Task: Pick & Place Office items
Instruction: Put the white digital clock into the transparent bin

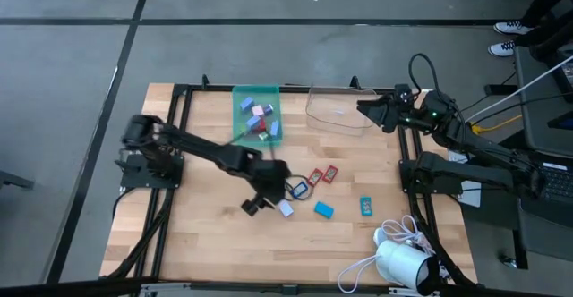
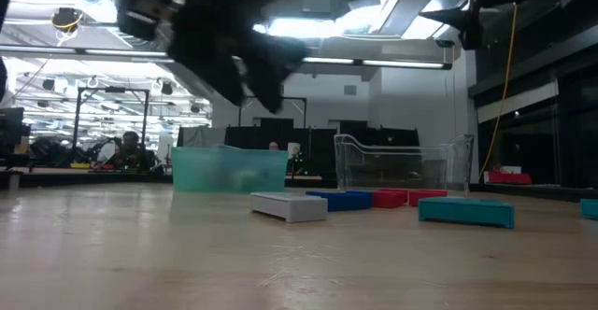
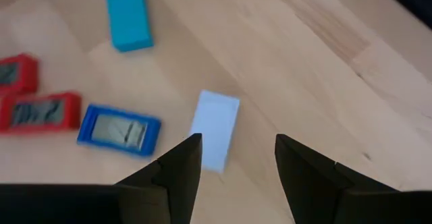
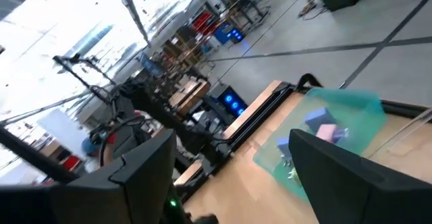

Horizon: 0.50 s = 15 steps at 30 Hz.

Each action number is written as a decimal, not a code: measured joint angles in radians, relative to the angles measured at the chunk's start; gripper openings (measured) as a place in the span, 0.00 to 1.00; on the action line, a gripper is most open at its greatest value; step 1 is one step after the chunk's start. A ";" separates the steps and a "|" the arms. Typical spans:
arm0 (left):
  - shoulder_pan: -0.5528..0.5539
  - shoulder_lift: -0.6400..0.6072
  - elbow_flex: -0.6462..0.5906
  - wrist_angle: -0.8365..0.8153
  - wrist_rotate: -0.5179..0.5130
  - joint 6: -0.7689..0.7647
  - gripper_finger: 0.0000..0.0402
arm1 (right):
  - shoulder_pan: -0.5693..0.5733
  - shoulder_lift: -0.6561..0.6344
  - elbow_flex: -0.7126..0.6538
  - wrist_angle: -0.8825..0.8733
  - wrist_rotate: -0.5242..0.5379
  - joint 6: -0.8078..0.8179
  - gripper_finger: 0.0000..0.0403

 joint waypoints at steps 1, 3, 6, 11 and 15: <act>-0.003 0.041 0.039 -0.016 0.000 0.014 0.45 | 0.000 0.000 0.000 0.000 -0.011 0.000 0.73; -0.006 0.111 0.112 -0.054 0.001 0.042 0.45 | 0.000 0.000 0.000 0.000 -0.031 -0.001 0.73; -0.004 0.189 0.204 -0.127 0.009 0.080 0.45 | 0.000 0.000 0.000 0.000 -0.059 -0.003 0.73; -0.003 0.272 0.279 -0.256 -0.010 0.139 0.45 | 0.000 0.000 0.000 0.000 -0.103 -0.029 0.73; -0.003 0.302 0.285 -0.284 -0.041 0.141 0.45 | 0.000 0.000 0.000 0.000 -0.113 -0.038 0.73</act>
